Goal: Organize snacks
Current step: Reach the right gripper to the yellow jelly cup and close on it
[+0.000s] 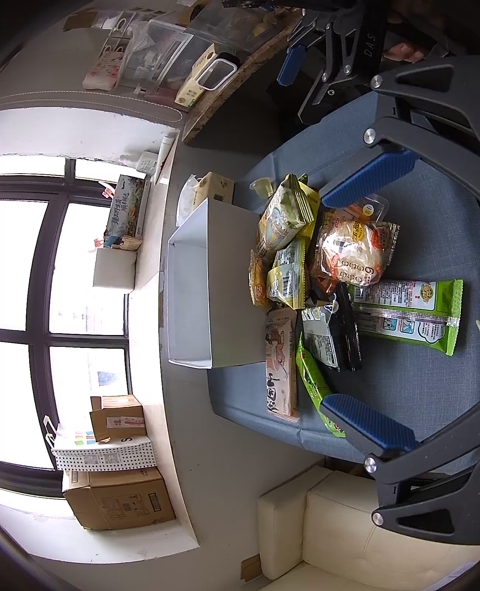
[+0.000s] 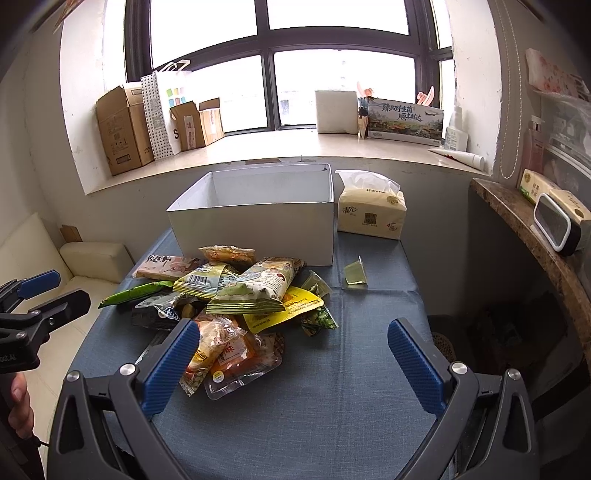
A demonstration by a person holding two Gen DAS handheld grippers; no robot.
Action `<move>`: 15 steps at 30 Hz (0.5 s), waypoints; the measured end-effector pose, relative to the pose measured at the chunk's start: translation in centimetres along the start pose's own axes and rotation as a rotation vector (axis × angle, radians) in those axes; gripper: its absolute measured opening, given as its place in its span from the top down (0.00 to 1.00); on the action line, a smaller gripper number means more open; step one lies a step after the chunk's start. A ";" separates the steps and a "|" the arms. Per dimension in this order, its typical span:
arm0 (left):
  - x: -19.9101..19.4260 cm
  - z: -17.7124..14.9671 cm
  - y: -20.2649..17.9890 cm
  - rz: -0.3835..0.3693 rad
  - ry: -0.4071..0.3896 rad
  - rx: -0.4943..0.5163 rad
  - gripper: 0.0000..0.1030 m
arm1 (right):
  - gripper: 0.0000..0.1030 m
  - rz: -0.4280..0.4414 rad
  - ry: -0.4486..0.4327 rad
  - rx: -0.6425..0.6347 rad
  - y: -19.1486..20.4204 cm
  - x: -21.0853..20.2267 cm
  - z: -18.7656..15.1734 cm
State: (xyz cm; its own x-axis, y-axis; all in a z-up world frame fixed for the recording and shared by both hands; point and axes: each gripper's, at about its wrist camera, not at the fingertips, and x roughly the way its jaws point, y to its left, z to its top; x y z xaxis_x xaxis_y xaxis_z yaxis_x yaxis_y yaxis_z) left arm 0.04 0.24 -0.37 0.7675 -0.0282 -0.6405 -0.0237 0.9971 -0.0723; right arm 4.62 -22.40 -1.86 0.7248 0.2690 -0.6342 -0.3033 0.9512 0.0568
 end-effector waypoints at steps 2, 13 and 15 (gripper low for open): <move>0.1 0.0 0.0 -0.002 0.005 0.002 0.00 | 0.00 -0.002 0.002 0.005 -0.3 0.3 0.0; 0.5 -0.3 0.2 0.000 0.017 0.001 0.00 | 0.00 0.053 0.086 0.147 -7.3 8.6 2.8; 0.7 -0.5 0.3 0.002 0.022 -0.002 0.00 | 0.00 0.045 0.112 0.151 -8.6 11.1 3.6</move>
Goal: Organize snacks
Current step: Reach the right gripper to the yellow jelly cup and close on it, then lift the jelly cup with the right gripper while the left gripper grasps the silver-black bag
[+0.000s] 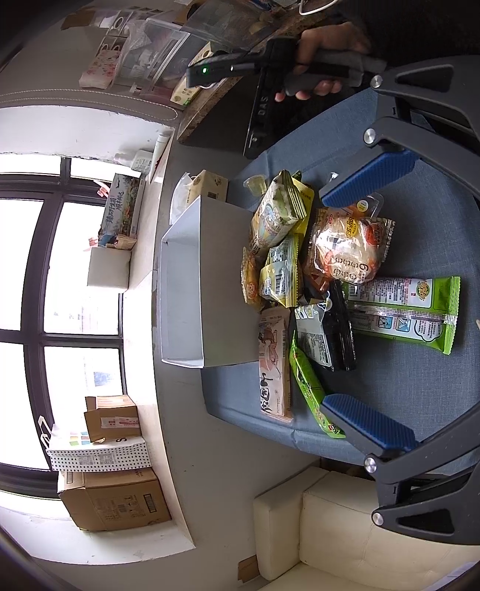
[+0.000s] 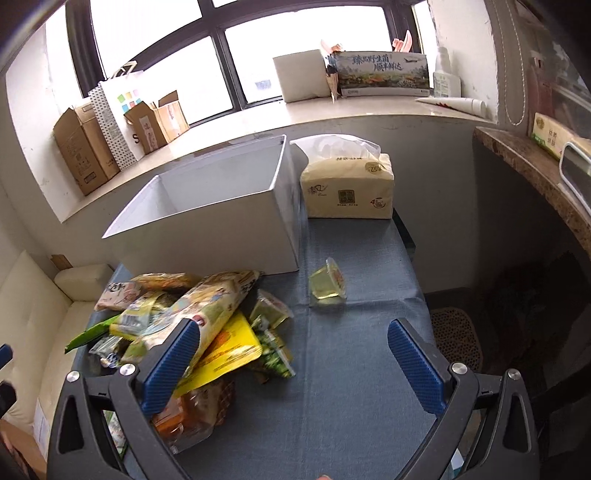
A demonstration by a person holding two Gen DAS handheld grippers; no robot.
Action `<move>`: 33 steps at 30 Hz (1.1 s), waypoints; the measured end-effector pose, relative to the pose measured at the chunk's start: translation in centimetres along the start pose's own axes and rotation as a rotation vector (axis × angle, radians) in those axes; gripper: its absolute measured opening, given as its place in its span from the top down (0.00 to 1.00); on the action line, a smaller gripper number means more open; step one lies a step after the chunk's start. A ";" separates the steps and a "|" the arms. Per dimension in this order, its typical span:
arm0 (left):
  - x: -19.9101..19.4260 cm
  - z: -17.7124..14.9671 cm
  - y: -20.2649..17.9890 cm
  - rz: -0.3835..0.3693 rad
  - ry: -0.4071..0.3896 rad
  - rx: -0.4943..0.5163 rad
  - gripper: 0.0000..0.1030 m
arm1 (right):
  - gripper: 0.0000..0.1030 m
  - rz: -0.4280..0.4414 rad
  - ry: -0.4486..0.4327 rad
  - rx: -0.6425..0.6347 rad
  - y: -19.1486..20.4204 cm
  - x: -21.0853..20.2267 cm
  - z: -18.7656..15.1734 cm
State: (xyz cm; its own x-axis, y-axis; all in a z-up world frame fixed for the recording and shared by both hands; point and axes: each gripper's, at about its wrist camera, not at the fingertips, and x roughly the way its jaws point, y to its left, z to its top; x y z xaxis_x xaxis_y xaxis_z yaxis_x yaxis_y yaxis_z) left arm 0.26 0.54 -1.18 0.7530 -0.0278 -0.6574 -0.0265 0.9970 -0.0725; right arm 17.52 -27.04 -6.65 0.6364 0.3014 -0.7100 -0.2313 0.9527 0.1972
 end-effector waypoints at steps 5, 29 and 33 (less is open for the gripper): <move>0.5 -0.3 0.0 0.005 0.013 0.002 0.00 | 0.00 0.001 0.082 0.017 -2.0 6.1 2.6; 1.7 -1.1 1.2 0.015 0.045 -0.026 0.00 | 0.68 -0.123 0.202 -0.101 -1.8 12.5 2.6; 2.1 -1.2 2.0 0.030 0.052 -0.040 0.00 | 0.68 -0.135 0.159 -0.134 -1.3 10.2 2.3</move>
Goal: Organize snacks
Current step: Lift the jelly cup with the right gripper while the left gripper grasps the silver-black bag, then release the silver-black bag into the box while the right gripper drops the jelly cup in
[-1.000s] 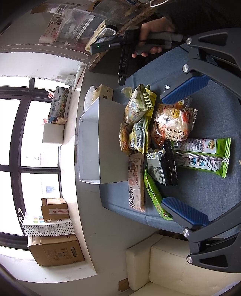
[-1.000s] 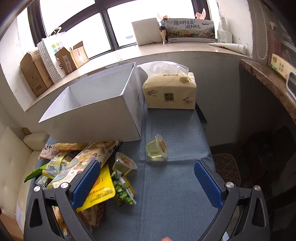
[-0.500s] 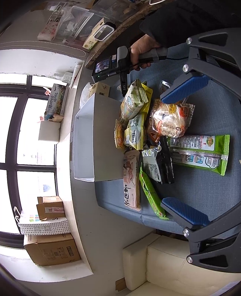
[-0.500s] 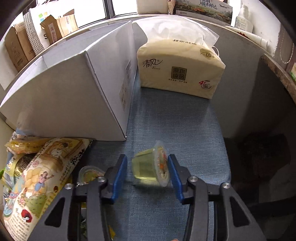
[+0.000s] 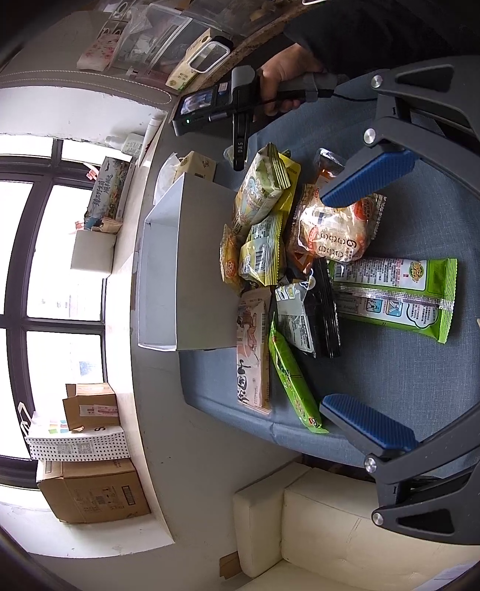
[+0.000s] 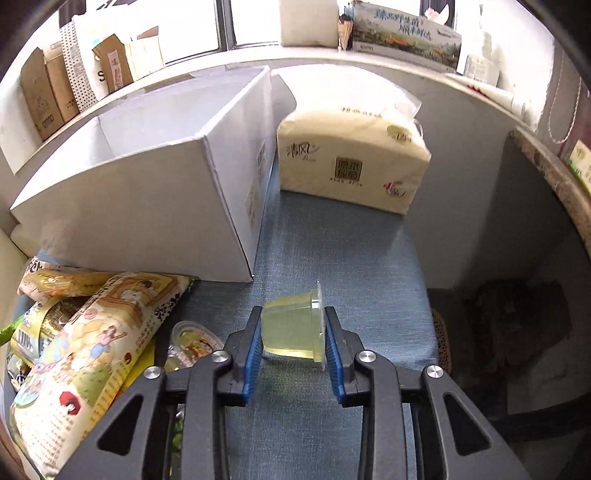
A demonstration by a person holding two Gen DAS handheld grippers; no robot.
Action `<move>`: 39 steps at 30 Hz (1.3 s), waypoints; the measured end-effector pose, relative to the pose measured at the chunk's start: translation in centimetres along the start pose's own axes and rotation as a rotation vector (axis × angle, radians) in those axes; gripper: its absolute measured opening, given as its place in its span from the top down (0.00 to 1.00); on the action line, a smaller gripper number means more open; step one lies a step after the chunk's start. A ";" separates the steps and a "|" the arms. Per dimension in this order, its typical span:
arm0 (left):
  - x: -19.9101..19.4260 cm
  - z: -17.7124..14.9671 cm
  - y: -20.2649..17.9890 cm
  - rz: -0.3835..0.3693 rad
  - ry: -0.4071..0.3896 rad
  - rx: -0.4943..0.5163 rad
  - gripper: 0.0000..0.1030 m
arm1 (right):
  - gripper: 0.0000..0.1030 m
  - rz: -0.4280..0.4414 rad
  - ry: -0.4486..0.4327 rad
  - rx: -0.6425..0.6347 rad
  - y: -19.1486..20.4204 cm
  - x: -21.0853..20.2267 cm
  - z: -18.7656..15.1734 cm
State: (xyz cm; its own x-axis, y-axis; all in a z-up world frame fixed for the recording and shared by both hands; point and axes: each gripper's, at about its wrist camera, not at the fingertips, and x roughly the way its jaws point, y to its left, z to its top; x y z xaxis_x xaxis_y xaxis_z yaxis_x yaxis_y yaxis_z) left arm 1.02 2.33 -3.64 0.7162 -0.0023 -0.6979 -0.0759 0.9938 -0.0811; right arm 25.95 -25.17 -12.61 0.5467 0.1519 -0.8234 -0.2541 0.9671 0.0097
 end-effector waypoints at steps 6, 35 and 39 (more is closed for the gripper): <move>0.9 0.0 1.8 0.032 0.010 -0.030 0.00 | 0.68 0.035 -0.100 -0.023 1.1 -5.8 -1.0; 14.5 1.2 2.0 0.043 0.225 -0.057 0.00 | 0.68 0.243 -0.367 -0.075 9.7 -21.3 -9.7; 16.5 0.4 3.0 0.036 0.292 -0.114 0.22 | 0.68 0.247 -0.363 -0.064 9.5 -21.2 -9.8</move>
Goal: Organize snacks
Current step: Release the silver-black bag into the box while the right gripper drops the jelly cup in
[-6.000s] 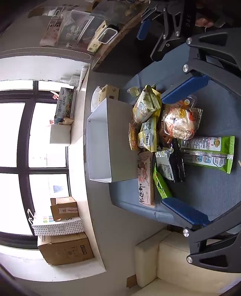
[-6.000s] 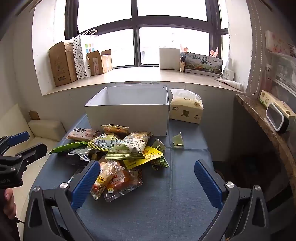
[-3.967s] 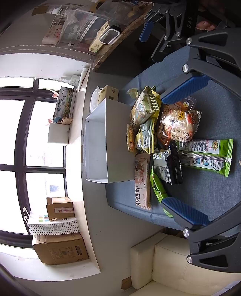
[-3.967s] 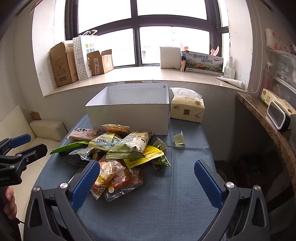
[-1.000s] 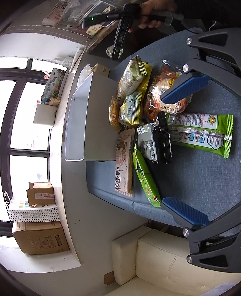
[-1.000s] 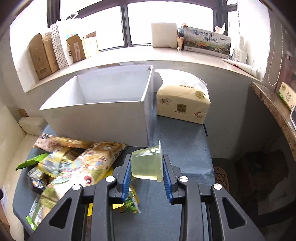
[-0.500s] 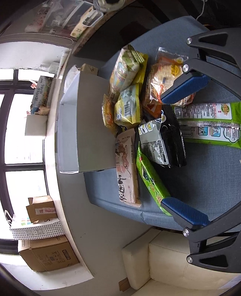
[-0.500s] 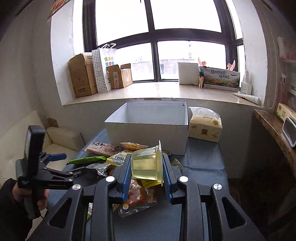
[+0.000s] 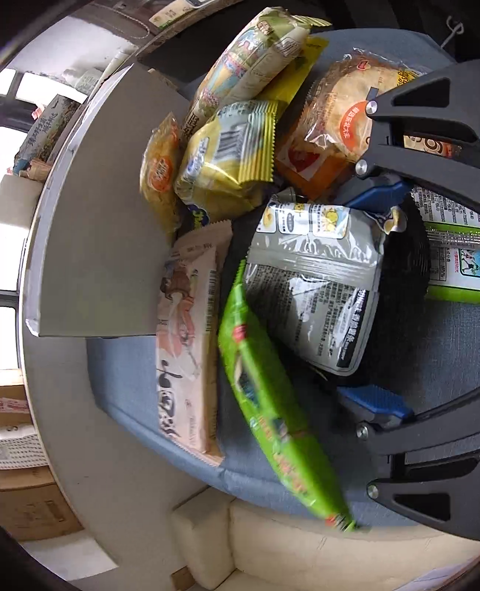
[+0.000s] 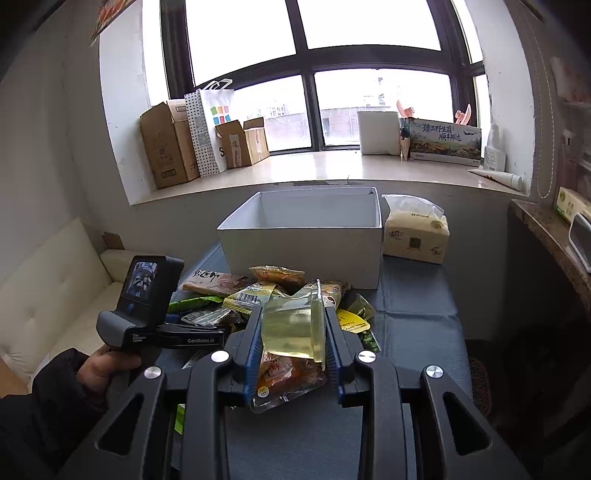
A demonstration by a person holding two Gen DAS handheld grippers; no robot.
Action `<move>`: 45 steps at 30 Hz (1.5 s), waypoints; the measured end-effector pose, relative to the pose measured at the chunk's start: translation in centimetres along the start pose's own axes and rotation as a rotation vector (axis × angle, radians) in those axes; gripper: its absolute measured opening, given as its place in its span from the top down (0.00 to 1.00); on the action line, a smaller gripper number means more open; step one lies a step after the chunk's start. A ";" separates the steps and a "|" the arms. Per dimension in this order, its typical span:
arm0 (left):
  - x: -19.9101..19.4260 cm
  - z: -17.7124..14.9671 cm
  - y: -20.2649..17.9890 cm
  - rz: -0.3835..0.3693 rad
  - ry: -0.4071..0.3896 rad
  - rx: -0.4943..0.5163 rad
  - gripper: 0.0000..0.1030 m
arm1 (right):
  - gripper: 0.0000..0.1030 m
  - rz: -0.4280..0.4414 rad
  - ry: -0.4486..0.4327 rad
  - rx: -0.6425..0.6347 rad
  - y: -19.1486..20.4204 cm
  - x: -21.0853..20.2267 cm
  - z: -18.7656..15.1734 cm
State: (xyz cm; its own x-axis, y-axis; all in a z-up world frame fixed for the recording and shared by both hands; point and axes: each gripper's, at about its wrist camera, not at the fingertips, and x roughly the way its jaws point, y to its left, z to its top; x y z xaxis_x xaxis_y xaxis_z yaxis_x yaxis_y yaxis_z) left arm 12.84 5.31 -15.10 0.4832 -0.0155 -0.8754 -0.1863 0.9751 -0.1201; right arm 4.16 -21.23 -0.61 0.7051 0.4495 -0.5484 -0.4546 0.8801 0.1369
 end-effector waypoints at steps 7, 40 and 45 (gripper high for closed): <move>-2.7 -0.8 0.3 -0.001 -0.062 0.019 0.25 | 0.68 -0.007 0.008 0.000 0.1 0.2 -0.1; -11.0 13.3 -3.6 -0.042 -0.352 0.148 0.25 | 0.68 0.069 0.031 0.038 -2.8 12.1 13.1; -7.4 19.0 -4.0 -0.026 -0.312 0.143 0.25 | 0.68 0.015 0.123 0.020 -4.5 19.0 16.6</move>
State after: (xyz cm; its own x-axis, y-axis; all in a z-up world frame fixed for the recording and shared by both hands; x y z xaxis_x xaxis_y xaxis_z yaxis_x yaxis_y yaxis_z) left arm 26.26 5.74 0.71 0.7284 0.0062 -0.6851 -0.0591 0.9968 -0.0539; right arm 28.63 -14.13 2.00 0.6256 0.4413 -0.6433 -0.4527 0.8770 0.1614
